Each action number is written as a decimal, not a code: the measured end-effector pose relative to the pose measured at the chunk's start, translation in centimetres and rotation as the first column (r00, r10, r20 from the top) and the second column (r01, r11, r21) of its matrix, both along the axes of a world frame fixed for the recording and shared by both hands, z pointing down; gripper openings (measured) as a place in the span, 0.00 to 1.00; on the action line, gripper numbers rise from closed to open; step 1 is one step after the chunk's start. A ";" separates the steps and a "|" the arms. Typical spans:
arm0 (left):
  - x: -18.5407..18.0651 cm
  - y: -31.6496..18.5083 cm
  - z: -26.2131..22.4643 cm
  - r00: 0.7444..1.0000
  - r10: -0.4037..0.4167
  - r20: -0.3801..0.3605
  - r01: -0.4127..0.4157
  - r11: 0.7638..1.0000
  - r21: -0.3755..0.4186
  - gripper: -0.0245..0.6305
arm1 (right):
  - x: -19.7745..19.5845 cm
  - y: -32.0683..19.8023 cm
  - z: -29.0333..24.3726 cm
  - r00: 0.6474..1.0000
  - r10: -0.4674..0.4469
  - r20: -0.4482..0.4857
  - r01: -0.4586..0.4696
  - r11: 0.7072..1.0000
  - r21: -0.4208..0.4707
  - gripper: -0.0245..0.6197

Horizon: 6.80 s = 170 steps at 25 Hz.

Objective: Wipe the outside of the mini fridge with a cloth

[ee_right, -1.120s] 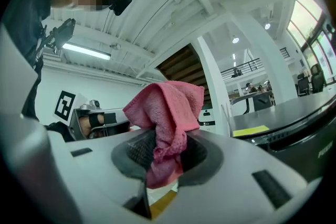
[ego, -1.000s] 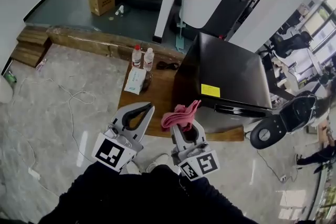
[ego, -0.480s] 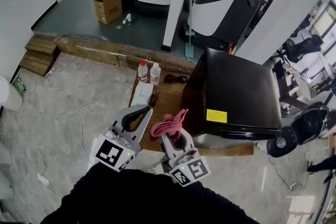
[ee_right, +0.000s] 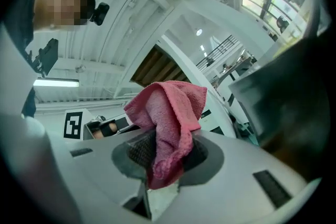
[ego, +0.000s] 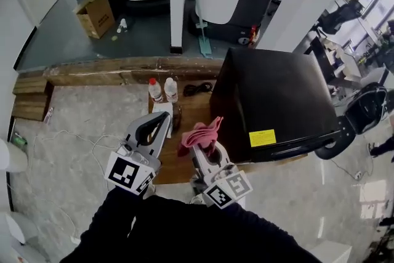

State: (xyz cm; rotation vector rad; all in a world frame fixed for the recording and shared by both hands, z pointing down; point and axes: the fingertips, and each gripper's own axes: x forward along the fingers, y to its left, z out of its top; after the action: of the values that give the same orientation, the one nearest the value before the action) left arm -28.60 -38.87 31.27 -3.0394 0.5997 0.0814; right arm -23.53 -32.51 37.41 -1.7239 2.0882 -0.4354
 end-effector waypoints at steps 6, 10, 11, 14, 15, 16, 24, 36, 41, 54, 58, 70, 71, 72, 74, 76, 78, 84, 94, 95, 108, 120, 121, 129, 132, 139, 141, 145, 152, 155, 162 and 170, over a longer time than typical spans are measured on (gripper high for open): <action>2.8 -4.9 2.5 0.964 0.264 0.018 -0.264 0.964 -0.016 0.05 | 4.2 -5.9 2.1 0.939 0.327 0.105 -0.324 0.945 -0.040 0.19; 4.6 -6.0 3.9 0.918 0.395 0.038 -0.394 0.918 -0.043 0.05 | 7.4 -7.8 3.0 0.847 0.494 0.197 -0.496 0.867 -0.044 0.19; 5.2 -6.2 4.4 0.907 0.420 0.039 -0.419 0.907 -0.041 0.05 | 8.2 -8.1 3.3 0.819 0.525 0.231 -0.531 0.847 -0.042 0.19; 7.0 -6.6 5.4 0.882 0.469 0.034 -0.469 0.883 -0.013 0.05 | 10.3 -8.7 4.0 0.738 0.583 0.339 -0.611 0.791 -0.031 0.19; 7.4 -6.7 5.5 0.878 0.479 0.030 -0.479 0.878 0.006 0.05 | 10.9 -8.8 4.2 0.714 0.592 0.374 -0.629 0.777 -0.031 0.19; 7.9 -6.8 5.7 0.874 0.485 0.029 -0.485 0.874 0.021 0.05 | 11.4 -8.9 4.3 0.691 0.600 0.404 -0.644 0.765 -0.034 0.19; 11.9 -7.4 7.3 0.852 0.520 0.059 -0.522 0.853 0.015 0.05 | 16.5 -8.8 6.2 0.525 0.623 0.580 -0.724 0.685 -0.081 0.19; 14.4 -6.2 11.8 0.836 0.541 0.094 -0.538 0.841 -0.063 0.05 | 18.8 -9.2 11.3 0.459 0.575 0.677 -0.717 0.690 -0.101 0.20; 15.3 -6.0 15.5 0.825 0.547 0.143 -0.540 0.837 -0.089 0.05 | 19.1 -9.7 17.0 0.408 0.576 0.708 -0.687 0.705 -0.178 0.20; 16.7 -6.3 28.0 0.775 0.566 0.282 -0.539 0.824 -0.175 0.05 | 20.1 -11.0 33.6 0.265 0.596 0.758 -0.637 0.698 -0.326 0.20; 16.5 -5.7 30.3 0.749 0.585 0.311 -0.548 0.811 -0.206 0.05 | 19.8 -10.8 38.5 0.208 0.618 0.758 -0.613 0.687 -0.391 0.20; 16.2 -5.8 27.9 0.761 0.595 0.257 -0.551 0.803 -0.226 0.05 | 16.1 -12.2 34.9 0.416 0.581 0.700 -0.521 0.783 -0.340 0.19; 15.7 -5.5 26.6 0.760 0.601 0.246 -0.561 0.799 -0.218 0.05 | 15.1 -12.0 32.8 0.458 0.570 0.682 -0.512 0.796 -0.322 0.19; 15.2 -5.2 25.2 0.754 0.612 0.240 -0.576 0.791 -0.208 0.05 | 14.2 -11.6 30.7 0.488 0.561 0.668 -0.506 0.806 -0.307 0.19; 14.0 -4.3 22.5 0.729 0.642 0.239 -0.615 0.767 -0.183 0.05 | 12.6 -10.3 26.5 0.542 0.548 0.638 -0.506 0.818 -0.273 0.19; 13.0 -3.4 19.2 0.705 0.671 0.227 -0.651 0.740 -0.167 0.05 | 11.5 -8.5 22.0 0.602 0.545 0.584 -0.517 0.823 -0.236 0.19; 12.1 -2.6 15.5 0.693 0.695 0.191 -0.679 0.718 -0.150 0.05 | 10.7 -6.4 17.7 0.642 0.560 0.524 -0.540 0.815 -0.210 0.19; 10.3 0.1 6.9 0.682 0.729 0.061 -0.721 0.684 -0.110 0.05 | 10.1 -0.7 7.0 0.662 0.604 0.444 -0.640 0.764 -0.086 0.19; 11.7 5.6 9.0 0.608 0.791 0.066 -0.777 0.611 -0.151 0.05 | 13.6 4.5 7.8 0.556 0.622 0.551 -0.715 0.696 -0.065 0.20; 11.9 5.9 9.7 0.608 0.790 0.079 -0.775 0.612 -0.155 0.05 | 13.6 4.5 8.4 0.554 0.615 0.561 -0.711 0.700 -0.065 0.20; 15.2 5.8 21.5 0.621 0.771 0.142 -0.742 0.637 -0.210 0.05 | 15.3 3.5 19.0 0.526 0.625 0.576 -0.657 0.729 -0.192 0.20; 16.4 6.2 31.9 0.591 0.771 0.239 -0.734 0.636 -0.237 0.05 | 15.4 3.1 32.3 0.360 0.632 0.686 -0.568 0.732 -0.376 0.20; 16.3 6.2 32.5 0.587 0.770 0.250 -0.734 0.636 -0.238 0.05 | 15.4 3.2 33.5 0.350 0.639 0.685 -0.562 0.728 -0.392 0.20; 15.7 6.4 33.5 0.578 0.769 0.274 -0.726 0.637 -0.259 0.05 | 15.4 4.0 41.8 0.297 0.721 0.627 -0.497 0.677 -0.543 0.20; 15.2 6.3 32.9 0.581 0.767 0.272 -0.721 0.640 -0.264 0.05 | 15.2 3.6 42.9 0.310 0.734 0.604 -0.474 0.670 -0.571 0.20; 13.8 6.5 30.1 0.575 0.784 0.235 -0.725 0.621 -0.296 0.05 | 11.8 4.1 36.1 0.514 0.723 0.462 -0.471 0.688 -0.552 0.19; 13.2 6.9 28.2 0.565 0.798 0.212 -0.742 0.603 -0.294 0.05 | 10.9 5.2 32.6 0.563 0.713 0.418 -0.495 0.696 -0.521 0.19; 10.5 8.3 23.9 0.553 0.816 0.170 -0.755 0.576 -0.314 0.05 | 8.6 7.6 24.0 0.687 0.669 0.283 -0.535 0.729 -0.427 0.19; 6.1 13.4 15.0 0.537 0.837 0.105 -0.794 0.543 -0.273 0.05 | 5.8 13.7 9.1 0.769 0.590 -0.247 -0.639 0.730 -0.243 0.19; 5.0 15.5 11.8 0.553 0.830 0.074 -0.800 0.554 -0.231 0.05 | 4.3 15.5 5.1 0.769 0.532 -0.355 -0.611 0.774 -0.165 0.19; 2.9 19.0 8.8 0.559 0.828 0.041 -0.803 0.553 -0.224 0.05 | 1.8 18.2 2.6 0.765 0.478 -0.432 -0.577 0.806 -0.131 0.18; 2.5 19.6 6.5 0.591 0.806 -0.001 -0.793 0.582 -0.179 0.05 | 0.7 18.5 1.0 0.770 0.435 -0.467 -0.535 0.839 -0.101 0.18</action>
State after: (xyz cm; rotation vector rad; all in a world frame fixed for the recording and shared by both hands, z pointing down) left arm -26.10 -19.23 37.72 -3.1479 -0.8790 -0.0725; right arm -22.79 -14.01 38.40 -2.6077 1.7752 -0.1417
